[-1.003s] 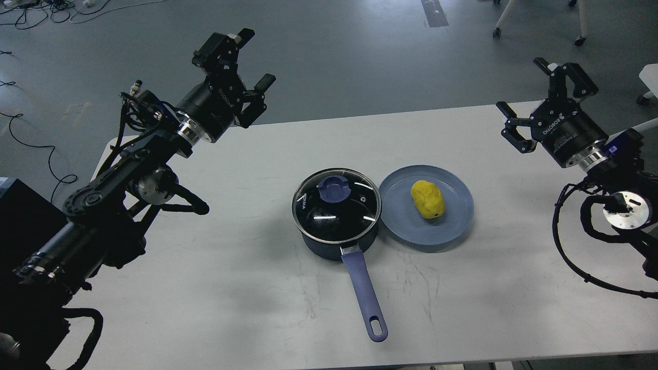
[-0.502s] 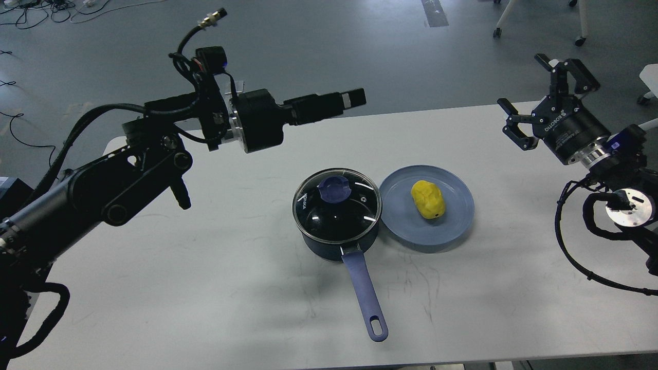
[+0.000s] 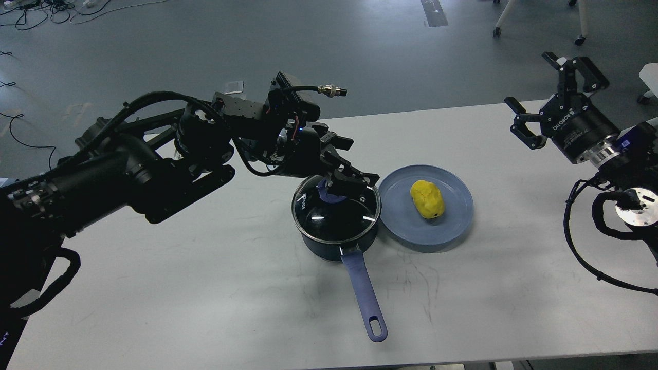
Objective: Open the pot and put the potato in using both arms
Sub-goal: 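Lower the left gripper onto the lid's blue knob and grasp it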
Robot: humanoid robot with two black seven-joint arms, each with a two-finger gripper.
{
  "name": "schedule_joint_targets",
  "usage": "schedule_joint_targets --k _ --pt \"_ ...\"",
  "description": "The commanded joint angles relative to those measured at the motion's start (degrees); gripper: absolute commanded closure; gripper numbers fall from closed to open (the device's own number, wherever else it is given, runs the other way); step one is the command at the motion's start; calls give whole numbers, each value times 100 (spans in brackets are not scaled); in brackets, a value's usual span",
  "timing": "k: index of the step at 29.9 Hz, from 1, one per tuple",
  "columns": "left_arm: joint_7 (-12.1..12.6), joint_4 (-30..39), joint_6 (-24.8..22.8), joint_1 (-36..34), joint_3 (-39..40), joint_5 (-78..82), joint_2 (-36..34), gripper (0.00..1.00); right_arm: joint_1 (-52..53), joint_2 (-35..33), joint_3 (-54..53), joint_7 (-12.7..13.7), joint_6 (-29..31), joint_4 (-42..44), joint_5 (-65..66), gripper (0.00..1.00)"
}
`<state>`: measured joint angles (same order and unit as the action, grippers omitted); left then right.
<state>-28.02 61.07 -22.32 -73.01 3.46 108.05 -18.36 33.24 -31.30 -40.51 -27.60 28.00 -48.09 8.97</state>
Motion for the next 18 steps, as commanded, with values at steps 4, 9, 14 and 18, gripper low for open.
schedule_joint_targets --k 4,9,14,18 --pt "2 -140 34 155 -258 59 17 2 -10 1 -9 0 0 1 0 0" --pt "2 -368 87 375 -258 59 17 2 -10 1 0 0 0 1 0 0" --pt "2 -421 96 471 -258 59 26 2 -19 1 0 0 0 1 9 0" --pt "2 -500 96 498 -267 59 17 3 -19 1 0 0 0 1 0 0"
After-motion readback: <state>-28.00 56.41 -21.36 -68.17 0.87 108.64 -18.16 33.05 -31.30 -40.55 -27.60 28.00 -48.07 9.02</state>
